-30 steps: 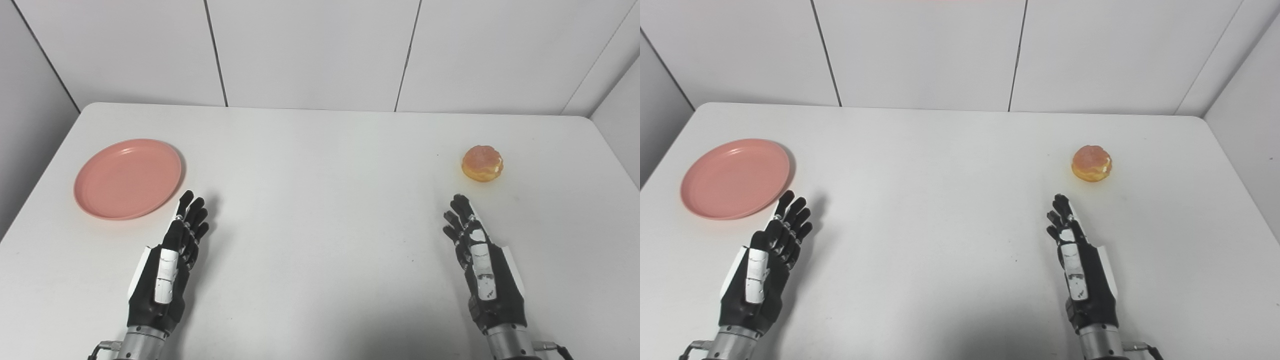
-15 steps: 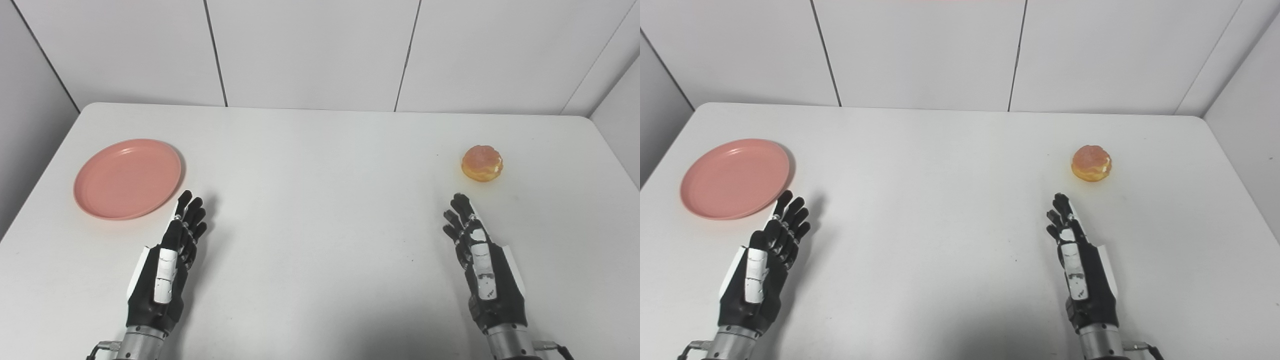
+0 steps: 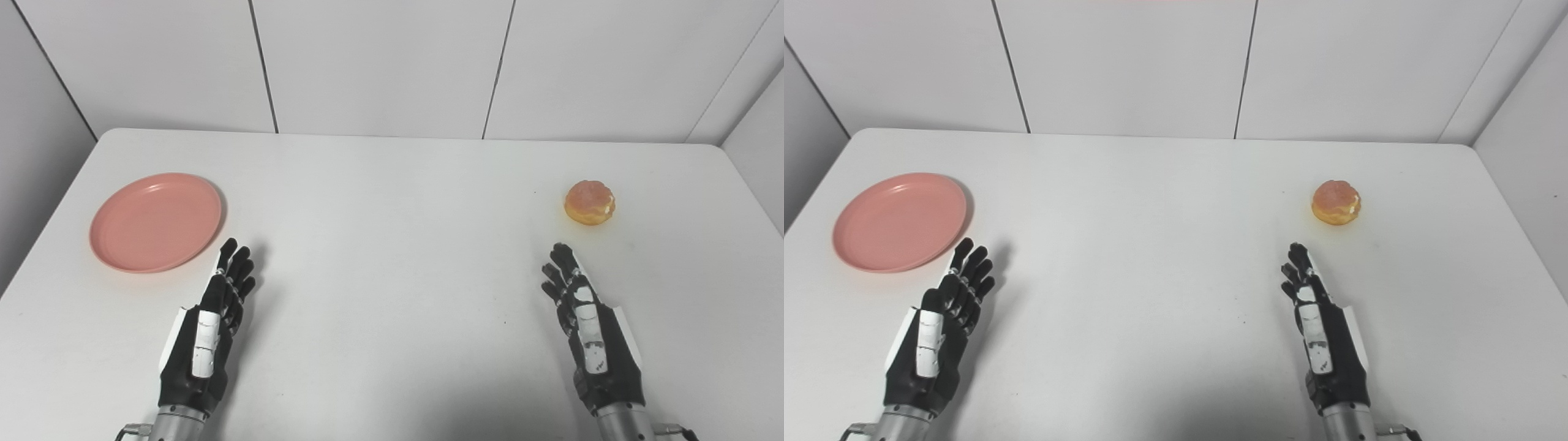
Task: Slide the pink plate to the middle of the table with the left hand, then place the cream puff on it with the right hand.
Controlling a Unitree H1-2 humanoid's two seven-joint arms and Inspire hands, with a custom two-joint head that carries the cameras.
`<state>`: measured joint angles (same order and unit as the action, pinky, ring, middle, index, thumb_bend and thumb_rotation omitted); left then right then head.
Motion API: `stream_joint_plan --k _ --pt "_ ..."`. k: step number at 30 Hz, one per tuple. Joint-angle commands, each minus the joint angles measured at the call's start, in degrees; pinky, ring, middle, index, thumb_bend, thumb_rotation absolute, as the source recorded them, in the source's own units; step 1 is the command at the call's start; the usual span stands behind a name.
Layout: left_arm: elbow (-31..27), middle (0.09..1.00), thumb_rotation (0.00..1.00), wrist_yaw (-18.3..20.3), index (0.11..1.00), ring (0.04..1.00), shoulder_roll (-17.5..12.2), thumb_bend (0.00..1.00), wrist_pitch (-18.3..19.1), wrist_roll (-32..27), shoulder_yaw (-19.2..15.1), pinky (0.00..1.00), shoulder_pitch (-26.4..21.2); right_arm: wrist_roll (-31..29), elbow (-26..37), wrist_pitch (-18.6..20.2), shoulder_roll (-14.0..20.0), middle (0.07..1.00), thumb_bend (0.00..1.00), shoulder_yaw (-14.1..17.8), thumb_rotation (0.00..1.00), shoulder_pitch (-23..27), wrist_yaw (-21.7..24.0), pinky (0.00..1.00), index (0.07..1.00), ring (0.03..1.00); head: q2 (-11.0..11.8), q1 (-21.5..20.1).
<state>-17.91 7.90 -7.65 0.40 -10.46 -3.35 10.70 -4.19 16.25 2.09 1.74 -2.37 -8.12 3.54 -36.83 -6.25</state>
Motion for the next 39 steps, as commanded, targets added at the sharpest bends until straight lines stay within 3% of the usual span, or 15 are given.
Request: stream_joint_plan --k 1,6,15,22,32,39 --pt "-0.21 1.0 0.95 -0.68 1.0 1.0 2.55 0.83 -3.48 1.55 1.27 1.0 -0.77 -1.53 -0.41 -4.92 1.27 0.967 0.95 1.31 1.0 -0.09 0.95 0.95 0.944 0.947 1.33 2.35" --pt "2.13 1.0 0.94 -2.93 1.0 1.0 4.17 0.85 -7.06 5.84 4.0 1.0 -1.3 -4.22 -3.97 -7.98 3.38 0.981 0.93 2.92 1.0 0.13 3.19 0.97 0.954 0.964 3.37 6.12" --pt "2.08 1.0 0.93 -7.1 1.0 1.0 6.26 0.81 -8.38 8.25 7.54 1.0 -0.56 -6.48 -8.37 -12.16 5.76 0.979 0.92 4.66 1.0 -0.21 5.9 0.95 0.969 0.954 5.66 9.94" --pt "1.51 1.0 0.94 -9.29 1.0 1.0 6.59 0.81 -7.26 9.38 9.14 1.0 -0.28 -7.99 -9.14 -11.68 6.74 0.959 0.92 4.67 1.0 -0.33 7.85 0.93 0.963 0.932 6.77 10.87" --pt "2.58 1.0 0.93 -10.37 1.0 1.0 6.39 0.79 -8.56 9.68 9.83 1.0 -0.3 -8.61 -10.06 -12.11 6.76 0.956 0.93 4.68 1.0 -0.3 7.91 0.93 0.961 0.927 7.93 11.32" --pt "5.65 1.0 0.93 -11.25 1.0 1.0 6.43 0.78 -11.56 10.65 9.74 1.0 -1.29 -8.91 -11.49 -13.61 7.4 0.961 0.92 4.69 1.0 -0.19 8.78 0.93 0.971 0.932 9.65 13.05"
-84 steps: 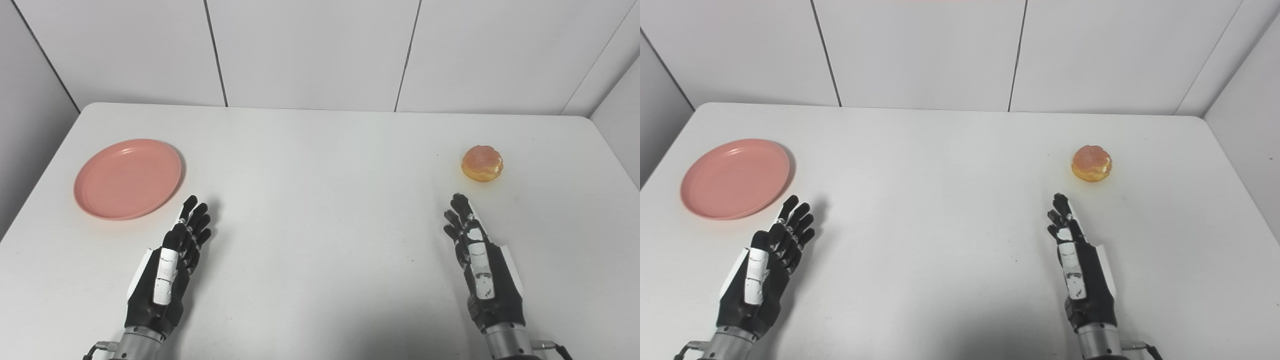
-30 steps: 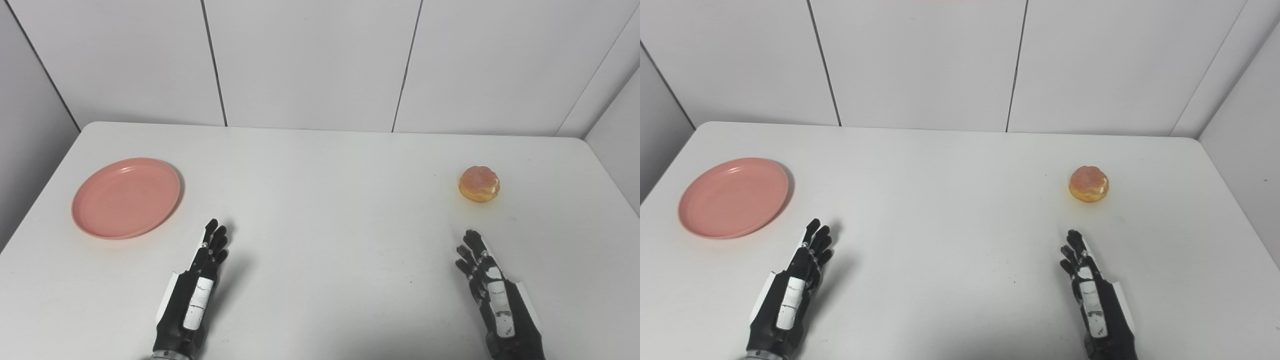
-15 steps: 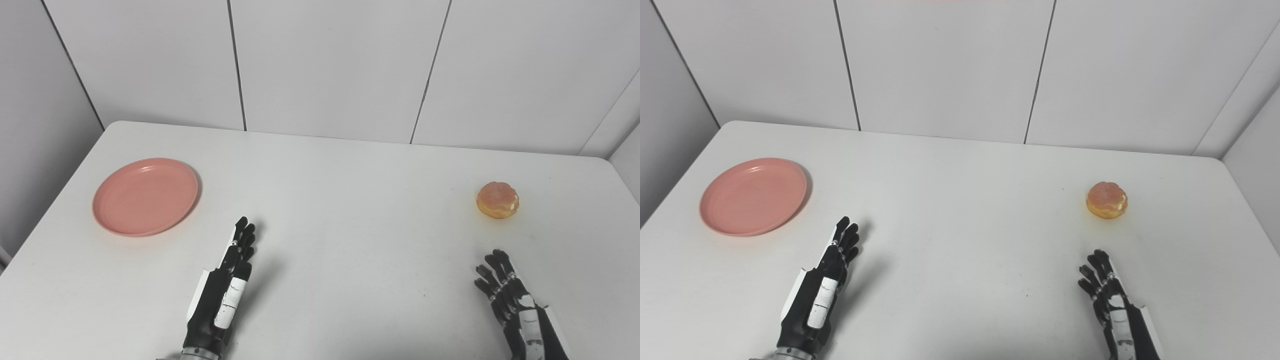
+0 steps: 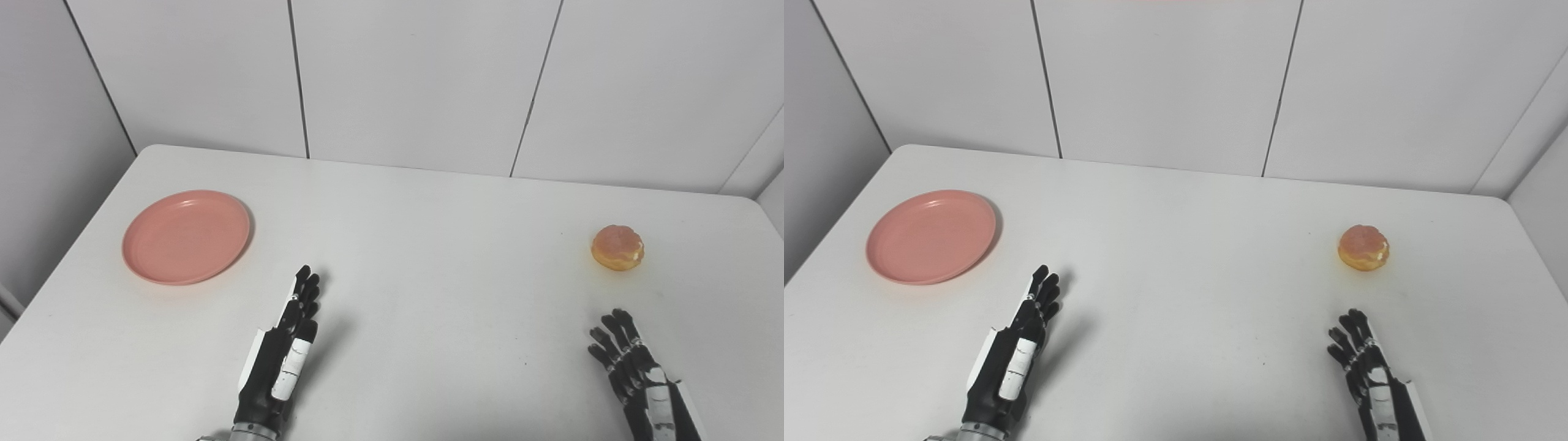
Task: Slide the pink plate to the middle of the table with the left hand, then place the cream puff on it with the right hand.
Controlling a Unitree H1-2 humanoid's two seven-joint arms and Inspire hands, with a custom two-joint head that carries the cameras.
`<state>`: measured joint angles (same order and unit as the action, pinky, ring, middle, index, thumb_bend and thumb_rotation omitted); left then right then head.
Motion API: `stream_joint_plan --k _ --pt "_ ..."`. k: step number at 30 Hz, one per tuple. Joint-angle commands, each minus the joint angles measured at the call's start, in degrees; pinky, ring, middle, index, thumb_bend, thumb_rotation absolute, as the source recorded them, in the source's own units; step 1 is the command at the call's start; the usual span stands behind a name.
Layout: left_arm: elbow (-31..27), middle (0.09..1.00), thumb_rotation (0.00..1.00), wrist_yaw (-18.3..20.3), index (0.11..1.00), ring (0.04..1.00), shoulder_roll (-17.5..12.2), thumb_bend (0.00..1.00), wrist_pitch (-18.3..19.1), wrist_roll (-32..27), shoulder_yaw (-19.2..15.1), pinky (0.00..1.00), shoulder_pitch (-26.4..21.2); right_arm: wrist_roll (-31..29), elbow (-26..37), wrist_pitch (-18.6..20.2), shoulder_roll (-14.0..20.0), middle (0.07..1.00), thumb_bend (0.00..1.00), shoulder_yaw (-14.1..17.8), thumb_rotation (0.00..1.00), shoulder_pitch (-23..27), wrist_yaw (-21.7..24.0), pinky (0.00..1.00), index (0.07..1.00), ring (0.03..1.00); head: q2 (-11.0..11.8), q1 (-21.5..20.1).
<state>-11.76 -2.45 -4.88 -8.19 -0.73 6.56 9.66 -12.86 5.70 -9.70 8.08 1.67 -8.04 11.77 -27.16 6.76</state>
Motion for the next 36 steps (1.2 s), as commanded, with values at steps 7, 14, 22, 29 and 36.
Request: stream_joint_plan --k 7,14,22,29,36 --pt "2.13 1.0 0.92 -1.63 1.0 1.0 4.01 0.79 -5.32 1.28 -0.15 1.0 -1.28 -0.02 -2.11 -2.31 1.19 0.963 0.91 0.97 1.0 0.07 0.77 0.94 0.978 0.935 1.1 1.24" --pt "2.01 1.0 0.92 -1.64 1.0 1.0 5.93 0.8 -7.03 0.3 -1.19 1.0 -2.16 -0.78 -3.1 -2.22 1.4 0.965 0.91 1.27 1.0 0.39 1.63 0.96 0.978 0.939 1.55 1.88" --pt "-6.49 0.948 0.94 -1.87 0.952 0.948 7.25 0.89 -2.68 -0.91 -5.21 0.99 -6.55 -1.03 -3.21 -1.93 1.93 0.963 0.91 1.24 1.0 0.34 2.18 0.95 0.974 0.936 1.4 1.93" --pt "-4.07 0.924 0.92 -0.75 0.903 0.946 1.98 0.94 -4.04 -4.8 -12.24 1.0 -15.72 -0.44 -2.26 -1.47 1.62 0.96 0.91 0.75 1.0 -0.36 1.89 0.95 0.976 0.933 1.36 1.68" --pt "-4.26 0.846 0.95 1.66 0.833 0.861 -7.76 0.98 1.24 -4.18 -15.76 0.9 -23.44 -0.56 -1.85 -1.8 1.46 0.958 0.88 0.28 1.0 -0.5 2.46 0.95 0.975 0.938 1.12 1.55"
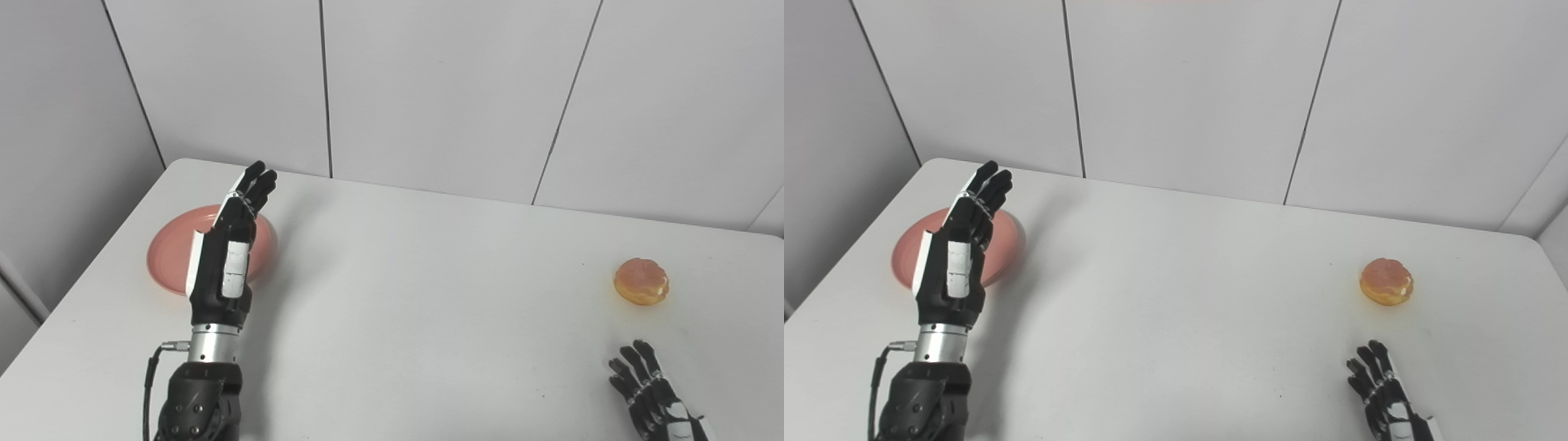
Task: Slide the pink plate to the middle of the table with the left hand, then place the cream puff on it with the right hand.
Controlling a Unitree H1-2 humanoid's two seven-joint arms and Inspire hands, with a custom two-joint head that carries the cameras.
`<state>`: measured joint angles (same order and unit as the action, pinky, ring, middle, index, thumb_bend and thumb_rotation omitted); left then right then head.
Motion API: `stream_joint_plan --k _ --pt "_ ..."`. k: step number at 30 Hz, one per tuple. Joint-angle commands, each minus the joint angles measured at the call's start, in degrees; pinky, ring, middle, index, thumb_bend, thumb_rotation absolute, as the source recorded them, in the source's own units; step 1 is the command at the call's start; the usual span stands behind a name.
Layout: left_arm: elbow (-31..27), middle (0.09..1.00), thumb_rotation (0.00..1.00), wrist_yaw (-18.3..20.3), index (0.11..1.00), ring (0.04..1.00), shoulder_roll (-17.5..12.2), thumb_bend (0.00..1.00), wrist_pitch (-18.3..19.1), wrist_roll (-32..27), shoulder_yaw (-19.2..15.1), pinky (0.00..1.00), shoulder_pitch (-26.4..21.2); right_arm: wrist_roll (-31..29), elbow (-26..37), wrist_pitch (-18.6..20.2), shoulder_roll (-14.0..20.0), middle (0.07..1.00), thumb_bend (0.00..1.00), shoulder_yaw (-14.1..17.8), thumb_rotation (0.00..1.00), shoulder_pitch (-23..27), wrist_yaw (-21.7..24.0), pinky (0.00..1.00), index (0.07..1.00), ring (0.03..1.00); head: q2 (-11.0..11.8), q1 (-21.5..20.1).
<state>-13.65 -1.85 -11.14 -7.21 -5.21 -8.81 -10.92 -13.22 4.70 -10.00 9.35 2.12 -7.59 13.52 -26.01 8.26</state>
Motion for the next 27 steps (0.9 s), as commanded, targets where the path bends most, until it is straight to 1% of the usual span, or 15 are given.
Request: stream_joint_plan --k 1,4,6,7,11,14,16,19,23,27 --pt "-1.81 0.842 0.95 1.8 0.83 0.858 -3.32 0.97 0.58 0.11 -0.69 0.89 -3.8 -0.14 -0.78 -1.47 0.16 0.957 0.88 -0.23 1.0 -0.98 0.68 0.94 0.974 0.937 -0.11 -0.05" --pt "0.0 0.839 0.92 3.18 0.827 0.859 -7.18 0.96 1.49 -1.27 -1.87 0.91 -6.29 -0.04 -0.57 -1.36 0.11 0.956 0.88 -0.34 1.0 -1.04 0.63 0.94 0.974 0.936 -0.21 -0.15" --pt "0.73 0.837 0.91 3.32 0.824 0.854 -8.12 0.96 2.0 -1.61 -2.56 0.9 -7.27 0.03 -0.43 -1.27 0.08 0.956 0.87 -0.39 1.0 -1.05 0.57 0.94 0.974 0.936 -0.29 -0.1" --pt "1.78 0.839 0.9 3.03 0.824 0.857 -8.79 0.98 2.3 -1.37 -3.27 0.91 -8.11 -0.07 -0.42 -1.22 0.06 0.954 0.88 -0.35 1.0 -1.04 0.54 0.93 0.972 0.935 -0.29 -0.01" --pt "7.37 0.837 0.89 1.88 0.81 0.861 -11.4 1.0 1.92 -0.02 -6.02 0.92 -11.46 -0.26 -0.41 -1.15 0.09 0.953 0.88 -0.27 1.0 -1.08 0.56 0.93 0.973 0.935 -0.33 -0.03" --pt "11.3 0.854 0.91 2.31 0.836 0.875 -13.19 1.0 1.63 -0.29 -7.33 0.94 -13.38 -0.25 -0.37 -1.02 0.09 0.957 0.88 -0.35 1.0 -1.04 0.56 0.94 0.977 0.94 -0.34 -0.04" --pt "14.35 0.865 0.89 2.39 0.847 0.892 -14.21 1.0 0.84 -1.14 -8.32 0.97 -14.61 -0.31 -0.43 -1.02 0.1 0.957 0.87 -0.36 1.0 -1.01 0.6 0.94 0.978 0.942 -0.34 -0.04" --pt "18.39 0.868 0.89 2.37 0.856 0.889 -15.34 1.0 -0.3 -1.55 -9.52 0.96 -16.23 -0.12 -0.24 -0.76 0.09 0.957 0.87 -0.41 1.0 -1.02 0.49 0.94 0.98 0.942 -0.4 0.04" --pt "25.64 0.874 0.89 3.29 0.838 0.898 -17.56 1.0 -3.38 -2.71 -10.86 0.95 -18.28 -0.24 -0.47 -1.0 0.21 0.955 0.87 -0.43 1.0 -1.03 0.72 0.94 0.98 0.939 -0.29 0.07" --pt "28.9 0.88 0.91 3.2 0.843 0.898 -18.55 1.0 -4.43 -2.67 -11.3 0.92 -18.75 -0.25 -0.43 -1.11 0.32 0.954 0.86 -0.38 1.0 -1.1 0.77 0.94 0.981 0.938 -0.85 0.29"
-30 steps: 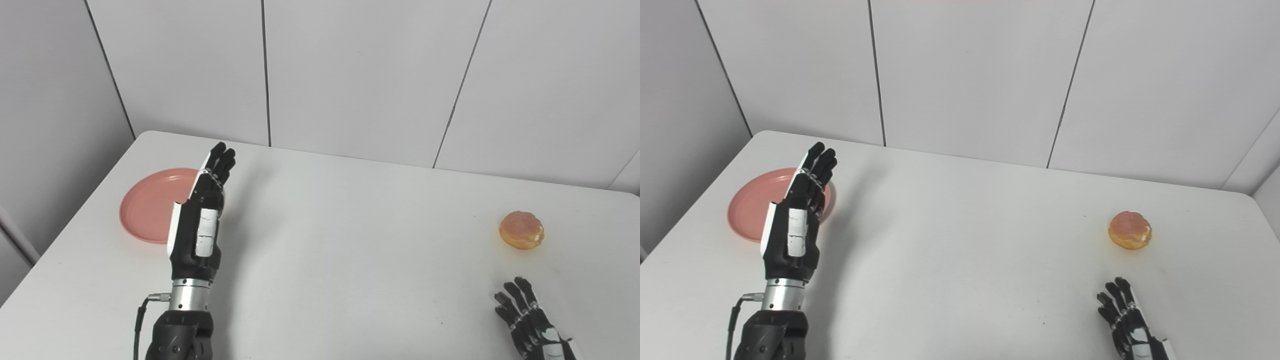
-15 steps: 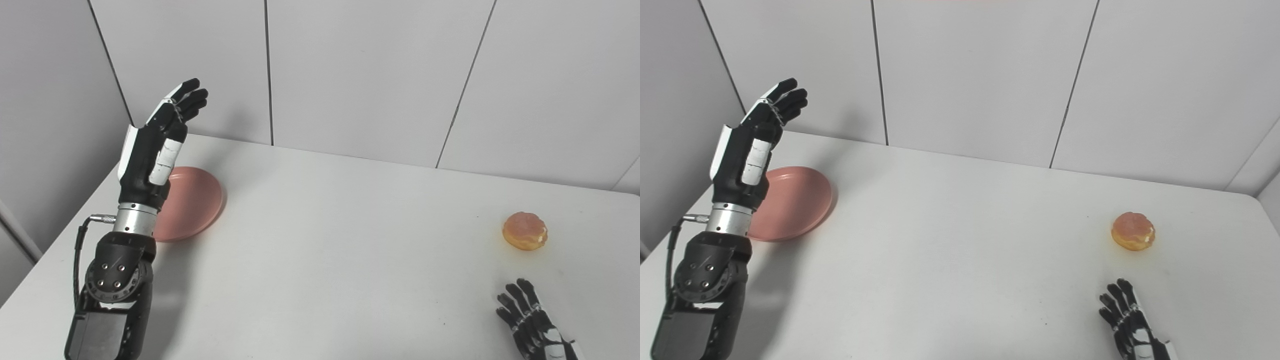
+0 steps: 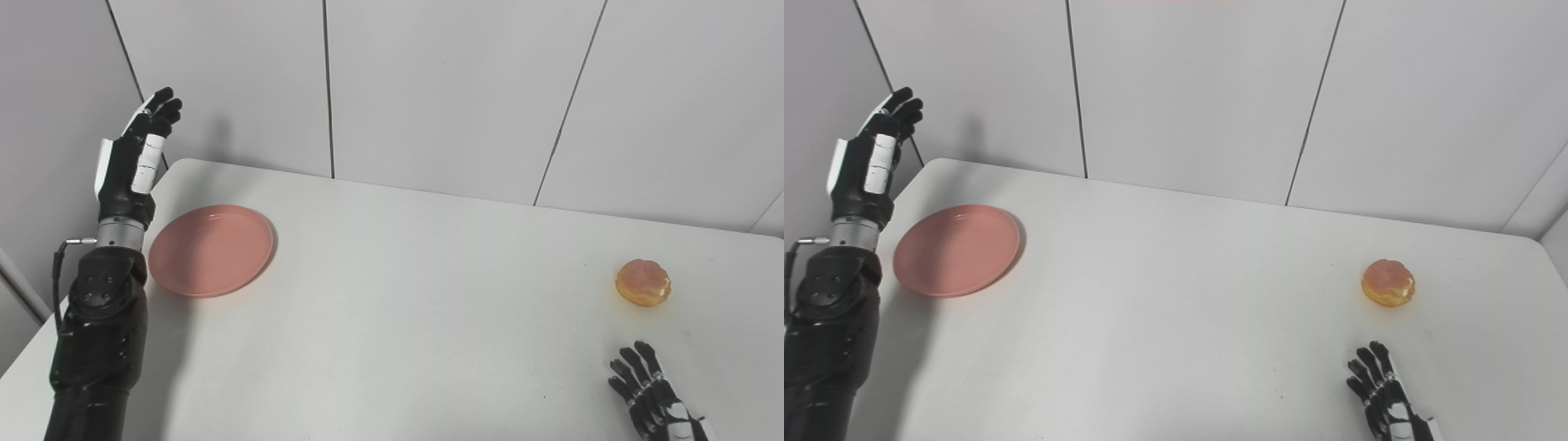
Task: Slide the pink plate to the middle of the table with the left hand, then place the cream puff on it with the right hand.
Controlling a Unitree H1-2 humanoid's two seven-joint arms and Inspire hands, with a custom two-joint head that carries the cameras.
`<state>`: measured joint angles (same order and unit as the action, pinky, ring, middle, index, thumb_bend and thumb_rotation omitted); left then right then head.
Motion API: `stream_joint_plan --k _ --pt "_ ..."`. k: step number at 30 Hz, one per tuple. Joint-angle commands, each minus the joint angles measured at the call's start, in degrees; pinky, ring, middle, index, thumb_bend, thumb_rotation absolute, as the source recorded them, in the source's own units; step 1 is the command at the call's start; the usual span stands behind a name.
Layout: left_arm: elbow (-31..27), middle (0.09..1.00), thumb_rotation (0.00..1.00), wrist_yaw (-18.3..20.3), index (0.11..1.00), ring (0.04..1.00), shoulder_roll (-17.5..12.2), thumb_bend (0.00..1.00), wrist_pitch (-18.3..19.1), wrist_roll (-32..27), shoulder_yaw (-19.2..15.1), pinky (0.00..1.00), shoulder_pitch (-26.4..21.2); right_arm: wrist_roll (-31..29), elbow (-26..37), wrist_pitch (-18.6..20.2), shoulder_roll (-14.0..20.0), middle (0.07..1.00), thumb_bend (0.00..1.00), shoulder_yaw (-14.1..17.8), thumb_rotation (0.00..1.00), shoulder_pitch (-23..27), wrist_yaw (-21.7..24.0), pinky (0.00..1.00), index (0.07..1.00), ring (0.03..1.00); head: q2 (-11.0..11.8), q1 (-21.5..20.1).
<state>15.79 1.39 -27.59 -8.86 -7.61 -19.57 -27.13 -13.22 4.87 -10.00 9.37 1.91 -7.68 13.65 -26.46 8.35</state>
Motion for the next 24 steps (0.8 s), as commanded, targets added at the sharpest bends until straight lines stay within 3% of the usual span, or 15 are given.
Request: stream_joint_plan --k 1,7,15,20,24 --pt "0.26 0.883 0.91 0.06 0.845 0.898 -2.36 1.0 -3.08 -0.4 -0.63 0.92 -2.61 -0.29 -0.44 -0.97 0.31 0.954 0.86 -0.15 1.0 -1.04 0.62 0.94 0.981 0.938 -0.48 0.24" --pt "5.6 0.902 0.9 1.29 0.863 0.897 -3.88 1.0 -4.87 -2.06 -0.96 0.92 -2.98 0.18 0.58 -0.4 0.22 0.943 0.88 -0.02 1.0 -1.42 0.0 0.92 0.976 0.928 -0.96 0.23" --pt "6.65 0.906 0.91 0.81 0.888 0.884 -4.19 0.97 -2.59 -2.19 -1.3 0.93 -1.43 -0.13 1.09 -0.23 0.57 0.942 0.87 0.13 1.0 -1.61 0.17 0.93 0.975 0.927 -1.55 0.42" --pt "7.24 0.91 0.93 0.32 0.92 0.888 -3.84 0.93 -1.92 -1.54 -1.17 0.89 -0.02 -0.39 1.01 -0.34 0.85 0.942 0.87 0.16 1.0 -1.5 0.44 0.93 0.98 0.929 -1.65 0.53" --pt "8.79 0.918 0.92 -0.82 0.908 0.892 -3.03 0.96 -1.52 -1.25 -1.21 0.88 0.56 -0.37 1.2 0.03 0.92 0.938 0.87 0.19 1.0 -1.56 0.26 0.93 0.976 0.925 -1.79 0.55"
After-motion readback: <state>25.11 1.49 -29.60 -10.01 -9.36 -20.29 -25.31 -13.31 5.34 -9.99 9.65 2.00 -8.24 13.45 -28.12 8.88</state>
